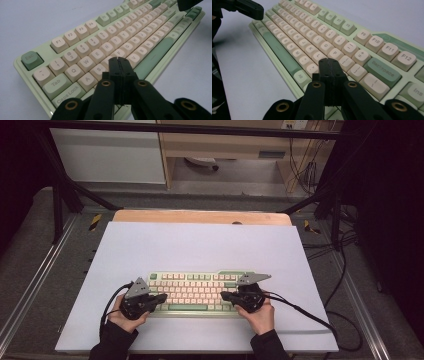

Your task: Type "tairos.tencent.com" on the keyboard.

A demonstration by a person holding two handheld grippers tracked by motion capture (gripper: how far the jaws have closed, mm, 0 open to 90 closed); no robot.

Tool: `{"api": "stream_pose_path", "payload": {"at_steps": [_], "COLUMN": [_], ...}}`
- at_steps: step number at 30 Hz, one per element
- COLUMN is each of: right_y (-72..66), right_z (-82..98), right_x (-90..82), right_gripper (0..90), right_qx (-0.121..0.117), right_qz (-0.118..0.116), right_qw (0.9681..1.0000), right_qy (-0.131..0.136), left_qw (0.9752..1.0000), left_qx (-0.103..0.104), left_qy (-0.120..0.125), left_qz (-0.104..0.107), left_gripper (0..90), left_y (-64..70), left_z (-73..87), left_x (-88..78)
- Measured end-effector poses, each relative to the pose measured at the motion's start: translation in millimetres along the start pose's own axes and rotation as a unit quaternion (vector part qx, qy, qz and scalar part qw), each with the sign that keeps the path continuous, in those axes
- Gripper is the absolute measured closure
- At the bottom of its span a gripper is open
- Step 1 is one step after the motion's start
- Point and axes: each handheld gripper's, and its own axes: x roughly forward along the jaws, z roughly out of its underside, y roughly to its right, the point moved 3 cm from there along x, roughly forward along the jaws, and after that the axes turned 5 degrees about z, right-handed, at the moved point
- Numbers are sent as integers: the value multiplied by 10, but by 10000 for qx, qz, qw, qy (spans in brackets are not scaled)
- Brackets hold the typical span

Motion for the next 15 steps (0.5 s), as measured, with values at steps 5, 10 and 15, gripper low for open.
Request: {"api": "stream_pose_path", "payload": {"at_steps": [5, 10, 15], "right_y": [-49, -104, -154], "right_z": [-68, -131, -213], "right_x": [63, 167, 292], "right_gripper": [900, 900, 900], "right_qx": [-7, -9, -21], "right_qz": [6, 8, 88], "right_qw": [10000, 10000, 9999], "right_qy": [-13, -60, -82], "left_qw": [10000, 10000, 9999], "left_qx": [-24, -57, -83], "left_qy": [-18, 12, 55], "left_qz": [-16, -37, -65], "left_gripper": [897, 898, 897], "left_y": [-37, -71, -95], "left_z": [38, 63, 73], "left_x": [-27, -66, -108]}}
